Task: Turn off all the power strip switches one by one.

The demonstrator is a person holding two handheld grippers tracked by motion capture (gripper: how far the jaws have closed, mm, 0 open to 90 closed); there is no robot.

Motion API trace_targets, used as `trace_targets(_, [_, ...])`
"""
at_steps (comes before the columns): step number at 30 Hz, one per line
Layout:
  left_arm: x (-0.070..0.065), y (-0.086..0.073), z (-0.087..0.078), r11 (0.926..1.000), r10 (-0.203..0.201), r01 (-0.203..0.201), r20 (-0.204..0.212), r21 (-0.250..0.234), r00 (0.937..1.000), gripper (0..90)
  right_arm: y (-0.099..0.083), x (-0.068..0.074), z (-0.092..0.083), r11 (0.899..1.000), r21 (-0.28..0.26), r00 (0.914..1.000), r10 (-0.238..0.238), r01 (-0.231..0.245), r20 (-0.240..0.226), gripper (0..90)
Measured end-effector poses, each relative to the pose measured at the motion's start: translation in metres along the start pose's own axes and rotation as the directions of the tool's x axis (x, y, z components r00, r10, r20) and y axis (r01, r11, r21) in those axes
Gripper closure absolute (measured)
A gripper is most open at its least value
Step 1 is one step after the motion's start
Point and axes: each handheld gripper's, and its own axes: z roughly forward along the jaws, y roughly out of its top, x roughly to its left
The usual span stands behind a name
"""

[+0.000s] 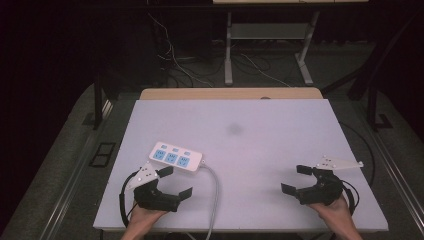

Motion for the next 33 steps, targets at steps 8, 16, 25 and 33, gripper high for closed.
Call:
trace_targets(8, [0.0,-0.0001,0.0004,1.0,-0.004,0.004,0.009,0.008,1.0,0.0,-0.0003,0.0,-0.0005,1.0,0.002,1.0,-0.001,0.001,-0.001,0.7])
trace_targets(16, [0.0004,0.0001,-0.0003,0.9999,-0.007,0.007,0.007,0.011,1.0,0.0,-0.0007,-0.0004,-0.001,1.0,0.004,1.0,-0.004,0.004,-0.002,0.7])
trace_targets(25, [-0.0027,0.0018,0.0019,0.9992,-0.002,0.001,0.017,0.039,0.9998,0.0,-0.0011,-0.0007,-0.0022,1.0,0.005,1.0,-0.001,0.001,-0.005,0.7])
trace_targets(33, [-0.0037,0.0072,0.0032,0.9978,-0.005,0.003,0.028,0.066,0.9996,0.0,-0.0012,-0.0022,-0.0039,1.0,0.001,1.0,0.001,-0.001,0.001,0.7])
